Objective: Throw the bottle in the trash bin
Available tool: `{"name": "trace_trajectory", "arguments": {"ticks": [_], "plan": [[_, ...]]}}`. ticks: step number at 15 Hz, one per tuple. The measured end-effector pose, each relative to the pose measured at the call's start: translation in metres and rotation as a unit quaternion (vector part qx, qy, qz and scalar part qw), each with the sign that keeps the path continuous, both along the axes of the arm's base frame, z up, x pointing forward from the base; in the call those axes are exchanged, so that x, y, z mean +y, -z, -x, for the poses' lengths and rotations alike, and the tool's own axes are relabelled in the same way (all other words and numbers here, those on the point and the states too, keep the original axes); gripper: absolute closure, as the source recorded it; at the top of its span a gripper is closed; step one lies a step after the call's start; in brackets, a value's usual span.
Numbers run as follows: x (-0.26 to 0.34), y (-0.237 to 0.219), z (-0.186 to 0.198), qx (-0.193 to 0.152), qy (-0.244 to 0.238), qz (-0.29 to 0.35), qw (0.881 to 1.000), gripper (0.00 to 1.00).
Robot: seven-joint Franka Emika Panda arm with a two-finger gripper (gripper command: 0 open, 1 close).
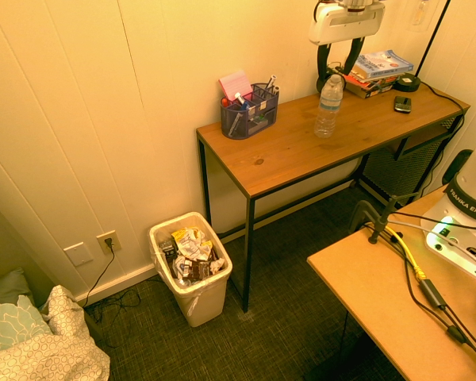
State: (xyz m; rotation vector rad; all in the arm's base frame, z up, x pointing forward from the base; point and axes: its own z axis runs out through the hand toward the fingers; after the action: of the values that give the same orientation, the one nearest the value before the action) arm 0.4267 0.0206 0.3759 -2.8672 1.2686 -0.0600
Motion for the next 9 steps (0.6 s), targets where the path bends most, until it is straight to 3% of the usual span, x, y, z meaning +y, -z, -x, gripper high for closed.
{"name": "trace_trajectory", "arguments": {"ticks": [3,7,9], "plan": [[-0.011,0.0,-0.001,-0.003,0.009,-0.003,1.0,0.0],[-0.079,-0.008,-0.007,-0.022,0.025,-0.014,0.999,0.0],[-0.086,0.01,-0.015,0.004,0.013,-0.027,1.0,0.0]]}}
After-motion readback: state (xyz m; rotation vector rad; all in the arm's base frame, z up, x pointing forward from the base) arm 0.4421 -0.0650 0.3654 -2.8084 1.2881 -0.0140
